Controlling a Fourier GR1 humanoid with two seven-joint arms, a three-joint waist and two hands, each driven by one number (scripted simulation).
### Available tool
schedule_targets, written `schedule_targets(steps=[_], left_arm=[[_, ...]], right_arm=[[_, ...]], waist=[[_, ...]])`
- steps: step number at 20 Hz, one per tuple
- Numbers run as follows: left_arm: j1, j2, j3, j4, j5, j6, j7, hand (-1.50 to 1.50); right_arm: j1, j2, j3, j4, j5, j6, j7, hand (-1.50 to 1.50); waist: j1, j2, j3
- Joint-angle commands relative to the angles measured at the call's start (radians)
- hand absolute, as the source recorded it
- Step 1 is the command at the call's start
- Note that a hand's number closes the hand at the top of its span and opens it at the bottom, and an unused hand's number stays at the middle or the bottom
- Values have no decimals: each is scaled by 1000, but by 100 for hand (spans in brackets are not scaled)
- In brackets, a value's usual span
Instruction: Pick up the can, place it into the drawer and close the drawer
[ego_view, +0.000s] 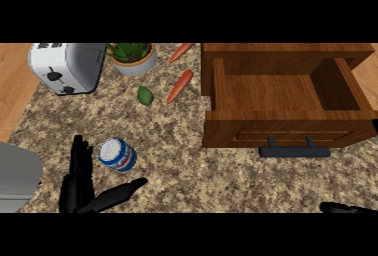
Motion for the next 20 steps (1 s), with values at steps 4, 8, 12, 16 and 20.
schedule_targets(steps=[4, 8, 12, 16, 20], left_arm=[[-109, -1, 78, 245, 92, 11, -145, -150], [-96, -1, 51, 319, 139, 52, -221, -150], [-114, 15, 150, 382, 162, -71, -258, -150], [-102, 0, 152, 418, 208, -79, -302, -150], [-247, 17, 250, 649, 243, -93, -402, -150]], right_arm=[[48, 6, -57, 26, -65, 69, -63, -150], [37, -5, -78, 3, -48, 63, -25, -150], [67, 39, -3, -99, 24, 38, 37, -150], [21, -23, -126, -94, -102, 63, 83, -150], [52, 60, -29, -59, 23, 53, -1, -150]], waist=[[-3, 0, 0], [-2, 0, 0], [-1, 0, 0], [-1, 0, 0], [-2, 0, 0]])
